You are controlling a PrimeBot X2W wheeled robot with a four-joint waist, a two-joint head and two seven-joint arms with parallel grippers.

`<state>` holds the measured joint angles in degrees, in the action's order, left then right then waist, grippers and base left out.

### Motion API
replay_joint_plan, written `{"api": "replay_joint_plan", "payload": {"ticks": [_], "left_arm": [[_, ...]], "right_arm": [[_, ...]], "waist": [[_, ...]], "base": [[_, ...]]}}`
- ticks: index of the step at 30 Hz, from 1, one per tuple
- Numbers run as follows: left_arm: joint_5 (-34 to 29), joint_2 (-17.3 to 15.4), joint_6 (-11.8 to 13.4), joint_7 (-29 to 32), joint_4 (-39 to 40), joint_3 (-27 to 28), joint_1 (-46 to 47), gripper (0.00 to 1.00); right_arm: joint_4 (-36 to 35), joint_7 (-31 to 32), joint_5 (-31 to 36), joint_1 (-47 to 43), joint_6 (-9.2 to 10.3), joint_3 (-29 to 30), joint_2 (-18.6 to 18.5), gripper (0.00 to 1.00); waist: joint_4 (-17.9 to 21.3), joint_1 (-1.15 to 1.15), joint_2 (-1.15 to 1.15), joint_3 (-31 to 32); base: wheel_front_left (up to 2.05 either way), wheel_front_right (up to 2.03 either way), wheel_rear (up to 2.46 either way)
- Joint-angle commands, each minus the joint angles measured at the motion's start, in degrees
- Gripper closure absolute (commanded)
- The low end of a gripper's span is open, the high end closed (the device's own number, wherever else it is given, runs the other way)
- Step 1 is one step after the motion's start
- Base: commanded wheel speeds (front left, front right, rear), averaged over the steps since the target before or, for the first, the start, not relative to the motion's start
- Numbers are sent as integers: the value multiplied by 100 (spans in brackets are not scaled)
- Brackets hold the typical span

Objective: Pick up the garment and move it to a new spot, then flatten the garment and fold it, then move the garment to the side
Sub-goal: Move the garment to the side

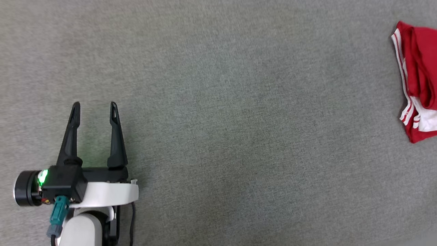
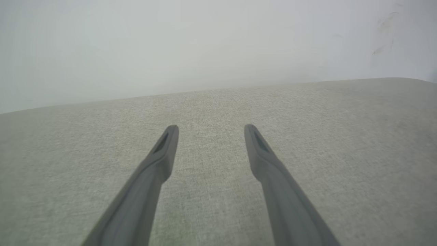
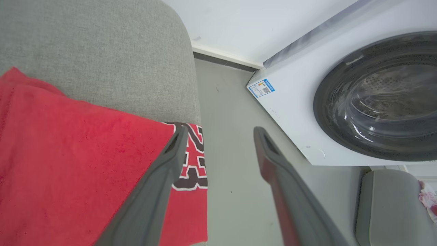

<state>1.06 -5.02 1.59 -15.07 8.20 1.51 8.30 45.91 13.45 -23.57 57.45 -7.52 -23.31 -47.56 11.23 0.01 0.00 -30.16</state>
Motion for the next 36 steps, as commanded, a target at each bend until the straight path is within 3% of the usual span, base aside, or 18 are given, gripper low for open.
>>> {"api": "replay_joint_plan", "payload": {"ticks": [1,7,12,19,26,30,31,36], "left_arm": [[18,22,34,-12,-20,4,-96,0],[105,130,94,-12,-117,-23,-470,0],[139,173,158,-12,-158,-12,-723,0],[157,206,165,-12,-243,-109,-952,0],[163,216,213,-12,-303,-243,-1081,0],[168,216,185,-12,-365,-300,-1154,0],[172,216,194,-12,-407,-321,-1179,0],[173,217,181,-12,-474,-357,-1265,0]], "right_arm": [[27,-245,122,69,6,30,44,0],[-51,-1715,555,-1,6,431,332,0],[-571,-2771,904,-326,5,904,736,0],[-2241,-2857,1266,-1389,6,1719,1643,0],[-3572,-2859,1417,-2727,5,2108,2697,0],[-3908,-2859,1414,-3462,5,2194,3205,0],[-3978,-2860,1351,-3962,5,2266,3518,0],[-4125,-2861,1414,-4707,4,2315,3848,0]], "waist": [[-121,-1,0,284],[-269,-1,0,887],[-441,-1,0,1272],[-744,-1,0,1723],[-1101,-1,0,2057],[-1294,-1,0,2209],[-1400,-1,0,2301],[-1481,-1,0,2458]], "base": [[0,0,0],[0,0,0],[0,0,0],[0,0,0],[0,0,0],[0,0,0],[0,0,0],[0,0,0]]}}
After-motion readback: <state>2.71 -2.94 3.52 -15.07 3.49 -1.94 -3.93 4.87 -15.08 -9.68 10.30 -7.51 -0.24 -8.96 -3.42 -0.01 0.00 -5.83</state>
